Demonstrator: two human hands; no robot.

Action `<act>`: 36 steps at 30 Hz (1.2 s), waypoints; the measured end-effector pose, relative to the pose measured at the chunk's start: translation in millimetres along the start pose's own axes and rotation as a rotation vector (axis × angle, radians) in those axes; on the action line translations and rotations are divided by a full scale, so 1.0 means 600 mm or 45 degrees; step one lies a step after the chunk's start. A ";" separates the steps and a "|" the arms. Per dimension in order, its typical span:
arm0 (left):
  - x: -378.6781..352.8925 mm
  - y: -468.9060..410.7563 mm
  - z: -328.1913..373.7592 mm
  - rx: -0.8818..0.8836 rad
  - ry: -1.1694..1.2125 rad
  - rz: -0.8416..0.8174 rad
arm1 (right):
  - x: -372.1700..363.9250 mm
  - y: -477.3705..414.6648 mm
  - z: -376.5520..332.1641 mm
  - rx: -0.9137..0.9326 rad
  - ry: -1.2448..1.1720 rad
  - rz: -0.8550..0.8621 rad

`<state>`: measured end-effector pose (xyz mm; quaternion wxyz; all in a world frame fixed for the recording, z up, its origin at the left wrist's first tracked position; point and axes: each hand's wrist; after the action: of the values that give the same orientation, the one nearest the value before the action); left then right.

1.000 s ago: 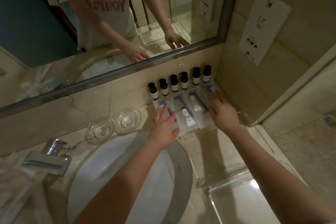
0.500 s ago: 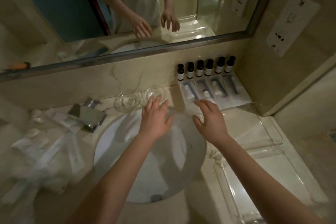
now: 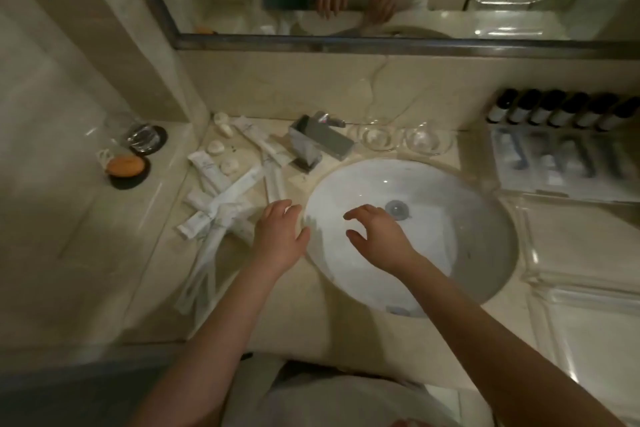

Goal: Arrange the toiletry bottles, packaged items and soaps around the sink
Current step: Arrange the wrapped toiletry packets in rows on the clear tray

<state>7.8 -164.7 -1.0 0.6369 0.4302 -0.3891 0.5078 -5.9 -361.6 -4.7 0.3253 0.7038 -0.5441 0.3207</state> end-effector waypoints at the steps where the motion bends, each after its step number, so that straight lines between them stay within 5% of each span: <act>1: 0.002 0.007 -0.031 0.061 -0.007 -0.014 | -0.018 -0.009 -0.018 -0.003 0.024 -0.085; 7: 0.024 0.038 -0.198 0.369 0.039 -0.031 | -0.124 -0.074 -0.118 -0.020 0.242 -0.526; 18: 0.007 0.035 -0.308 0.686 0.580 -0.128 | -0.249 -0.186 -0.222 -0.058 0.360 -0.400; 25: 0.011 0.031 -0.328 0.639 0.638 -0.182 | -0.259 -0.215 -0.228 -0.243 -0.014 -0.549; 30: 0.037 0.040 -0.319 0.664 0.842 -0.003 | -0.214 -0.210 -0.235 -0.406 -0.457 -0.634; 36: 0.064 0.042 -0.284 0.638 0.898 0.228 | -0.140 -0.154 -0.204 -0.353 -0.466 -0.792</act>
<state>0.0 11.1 -17.0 0.5602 0.3364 -0.0487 0.7554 55.1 -197.8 -11.2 0.3965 0.8302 -0.3919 -0.0008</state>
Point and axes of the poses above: each hand's wrist, its own y-axis away from the middle knuckle, its own x-axis out of the back of the hand, z = x × y, and after that the axes turned 1 degree about z, right-handed
